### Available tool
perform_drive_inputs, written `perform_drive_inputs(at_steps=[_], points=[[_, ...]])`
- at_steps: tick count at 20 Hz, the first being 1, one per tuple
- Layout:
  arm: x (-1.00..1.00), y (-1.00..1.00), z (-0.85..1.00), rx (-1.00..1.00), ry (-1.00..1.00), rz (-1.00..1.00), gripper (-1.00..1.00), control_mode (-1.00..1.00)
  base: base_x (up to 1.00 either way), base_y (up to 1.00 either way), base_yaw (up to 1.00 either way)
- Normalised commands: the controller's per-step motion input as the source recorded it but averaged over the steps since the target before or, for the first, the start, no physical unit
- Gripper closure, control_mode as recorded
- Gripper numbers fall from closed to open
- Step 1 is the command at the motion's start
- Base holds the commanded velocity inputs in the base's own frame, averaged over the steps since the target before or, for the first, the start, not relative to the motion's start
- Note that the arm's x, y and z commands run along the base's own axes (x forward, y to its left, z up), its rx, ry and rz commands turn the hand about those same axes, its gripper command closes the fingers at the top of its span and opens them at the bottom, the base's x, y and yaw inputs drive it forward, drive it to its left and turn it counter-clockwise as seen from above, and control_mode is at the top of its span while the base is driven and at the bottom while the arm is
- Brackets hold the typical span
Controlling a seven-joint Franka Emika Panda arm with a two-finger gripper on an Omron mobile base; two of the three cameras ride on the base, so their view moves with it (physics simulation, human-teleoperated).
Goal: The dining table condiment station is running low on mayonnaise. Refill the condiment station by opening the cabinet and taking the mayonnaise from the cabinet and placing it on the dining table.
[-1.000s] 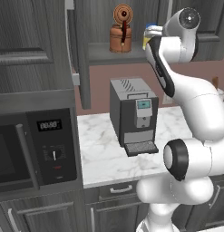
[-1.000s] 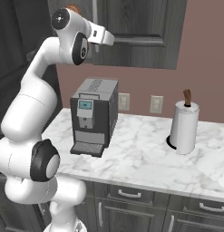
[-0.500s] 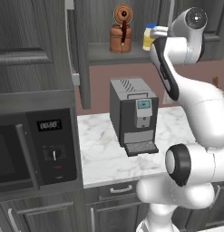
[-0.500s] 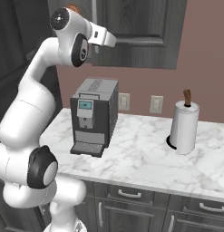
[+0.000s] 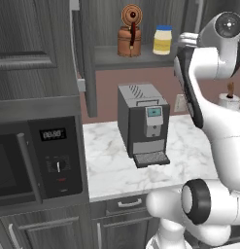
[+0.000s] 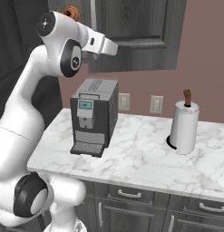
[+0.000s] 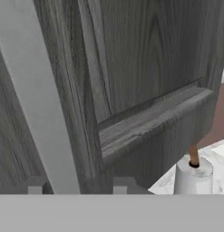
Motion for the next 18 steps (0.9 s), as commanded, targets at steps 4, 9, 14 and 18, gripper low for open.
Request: perform_drive_inputs(at_steps=[4, 9, 14, 18], points=[[-1.00, -1.00, 0.01, 0.02, -0.02, -0.19, 1.00, -1.00, 0.00, 0.00, 0.00], [-1.00, -1.00, 0.03, 0.04, -0.04, -0.20, 1.00, -1.00, 0.00, 0.00, 0.00], [-1.00, -0.88, 0.13, 0.10, -0.06, -0.15, -1.00, -1.00, 0.00, 0.00, 0.00], [-1.00, -0.13, 0.37, 0.14, -0.07, -0.03, -1.00, -1.00, 0.00, 0.00, 0.00]])
